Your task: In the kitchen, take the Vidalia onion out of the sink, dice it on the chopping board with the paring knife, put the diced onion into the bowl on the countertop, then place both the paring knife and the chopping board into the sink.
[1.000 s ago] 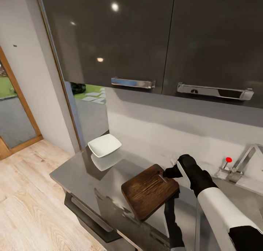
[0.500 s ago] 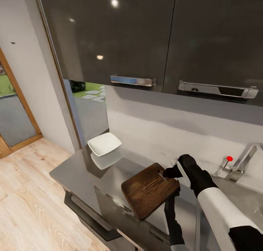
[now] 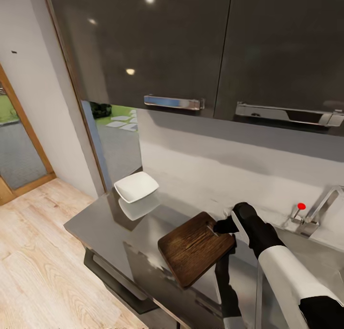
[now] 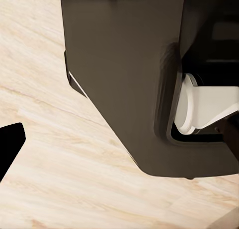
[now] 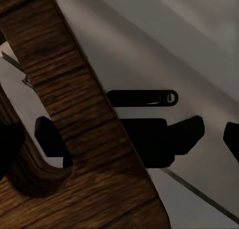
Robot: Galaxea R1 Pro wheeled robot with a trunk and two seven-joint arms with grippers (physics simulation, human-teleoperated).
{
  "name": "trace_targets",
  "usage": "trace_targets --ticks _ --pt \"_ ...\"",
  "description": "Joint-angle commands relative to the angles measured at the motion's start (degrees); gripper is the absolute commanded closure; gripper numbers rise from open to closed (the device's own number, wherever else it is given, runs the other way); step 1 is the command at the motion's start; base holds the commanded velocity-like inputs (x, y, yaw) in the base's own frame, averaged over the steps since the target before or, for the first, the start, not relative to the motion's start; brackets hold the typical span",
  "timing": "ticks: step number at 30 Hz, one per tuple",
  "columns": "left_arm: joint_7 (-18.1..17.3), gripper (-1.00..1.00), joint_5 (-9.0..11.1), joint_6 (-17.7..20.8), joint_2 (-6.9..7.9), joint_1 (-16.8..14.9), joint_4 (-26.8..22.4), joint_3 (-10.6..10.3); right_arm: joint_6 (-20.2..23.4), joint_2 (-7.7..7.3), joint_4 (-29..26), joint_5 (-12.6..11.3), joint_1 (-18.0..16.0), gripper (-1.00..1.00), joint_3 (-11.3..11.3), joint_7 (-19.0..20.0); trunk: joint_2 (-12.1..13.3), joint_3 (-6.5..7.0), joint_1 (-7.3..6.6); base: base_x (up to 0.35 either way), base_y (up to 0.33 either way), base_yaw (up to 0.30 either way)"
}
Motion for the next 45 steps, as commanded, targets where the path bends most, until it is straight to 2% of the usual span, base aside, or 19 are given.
trace_targets --ticks 1,13,14,26,45 --pt "-0.02 -1.0 0.03 0.19 -0.01 0.03 -0.18 0.02 0.23 -0.07 -0.05 -0.25 -0.03 -1.0 0.22 0.23 -0.11 -0.16 0.03 0.0 0.0 0.0" --pt "-0.02 -1.0 0.03 0.19 -0.01 0.03 -0.18 0.02 0.23 -0.07 -0.05 -0.25 -0.03 -1.0 0.26 0.2 -0.11 -0.55 0.03 0.0 0.0 0.0" --pt "-0.02 -1.0 0.03 0.19 -0.01 0.03 -0.18 0.02 0.23 -0.07 -0.05 -0.25 -0.03 1.0 0.28 0.21 -0.11 -0.55 0.03 0.0 0.0 0.0" --pt "-0.02 -1.0 0.03 0.2 -0.01 0.03 -0.18 0.01 0.23 -0.07 -0.05 -0.25 -0.03 1.0 0.22 0.23 -0.11 -0.47 0.03 0.0 0.0 0.0" --pt "-0.02 -1.0 0.03 0.19 -0.01 0.03 -0.18 0.02 0.23 -0.07 -0.05 -0.25 -0.03 1.0 0.22 0.21 -0.11 1.0 0.03 0.0 0.0 -0.023"
